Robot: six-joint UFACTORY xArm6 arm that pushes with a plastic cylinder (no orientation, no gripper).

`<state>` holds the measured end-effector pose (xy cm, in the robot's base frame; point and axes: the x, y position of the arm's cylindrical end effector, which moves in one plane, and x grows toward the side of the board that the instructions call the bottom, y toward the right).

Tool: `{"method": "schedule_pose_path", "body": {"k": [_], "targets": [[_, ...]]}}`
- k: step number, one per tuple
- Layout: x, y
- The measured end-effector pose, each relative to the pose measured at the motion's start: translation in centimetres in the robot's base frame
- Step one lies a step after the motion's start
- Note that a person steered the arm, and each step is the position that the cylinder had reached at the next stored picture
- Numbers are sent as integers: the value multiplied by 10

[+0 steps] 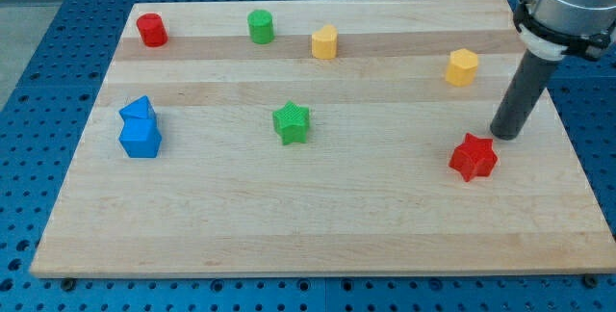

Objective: Push the red star diagonally to the green star

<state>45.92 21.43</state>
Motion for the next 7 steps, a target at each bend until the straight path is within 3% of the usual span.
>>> {"method": "schedule_pose_path", "body": {"k": [4,7], "targets": [[32,-1],[41,-103]]}}
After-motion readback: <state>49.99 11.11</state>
